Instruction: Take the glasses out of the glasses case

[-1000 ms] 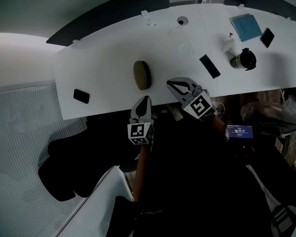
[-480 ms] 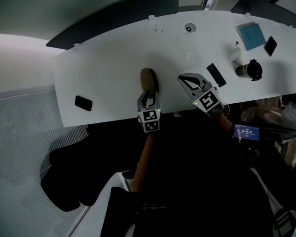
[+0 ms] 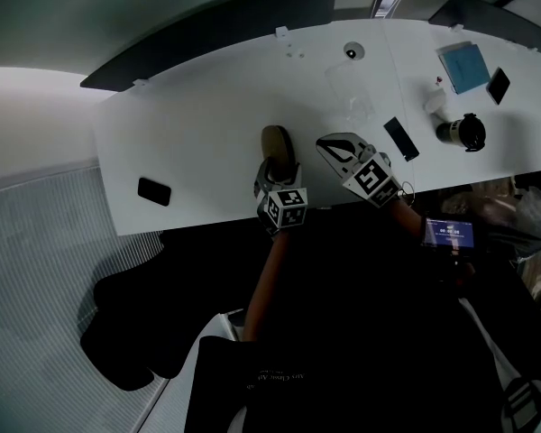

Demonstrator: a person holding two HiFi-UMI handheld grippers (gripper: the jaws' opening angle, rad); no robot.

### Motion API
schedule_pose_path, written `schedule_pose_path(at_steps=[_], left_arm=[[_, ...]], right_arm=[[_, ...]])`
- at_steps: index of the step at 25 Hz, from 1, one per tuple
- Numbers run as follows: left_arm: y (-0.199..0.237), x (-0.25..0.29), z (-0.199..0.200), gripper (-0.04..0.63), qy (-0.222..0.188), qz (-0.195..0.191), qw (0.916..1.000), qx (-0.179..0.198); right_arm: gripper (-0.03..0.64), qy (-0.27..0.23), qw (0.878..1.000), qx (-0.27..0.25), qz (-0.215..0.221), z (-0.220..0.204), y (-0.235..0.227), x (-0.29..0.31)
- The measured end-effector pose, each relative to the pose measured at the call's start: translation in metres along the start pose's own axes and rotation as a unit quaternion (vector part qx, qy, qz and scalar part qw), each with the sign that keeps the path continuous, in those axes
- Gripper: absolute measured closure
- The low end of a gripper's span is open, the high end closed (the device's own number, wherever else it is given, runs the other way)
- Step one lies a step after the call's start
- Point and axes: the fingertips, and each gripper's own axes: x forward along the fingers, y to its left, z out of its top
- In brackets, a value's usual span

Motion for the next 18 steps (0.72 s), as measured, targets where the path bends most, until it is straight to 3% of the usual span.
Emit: schedule_pose_path(at_steps=[6,13,18], left_arm=[[0.017,-0.004,-0.003,0.249,0.010,-0.004,0.9999,-0.008],[0.013,0.002,-0.007,0.252,0.018,-0.059,0.9981,-0.010],[0.017,0.004,-0.006,0.259,0.009,-0.081,0.9966,-0.009]], right_arm=[[0.609,0.026,0.999,-0.018,0.027,-0.003,0.008,0.030],[0.609,0.084,0.994,-0.019,0.072,-0.034,0.027,0.084],[0.609,0.130,0.988,-0.008,0.080,-0.065,0.030,0.118]])
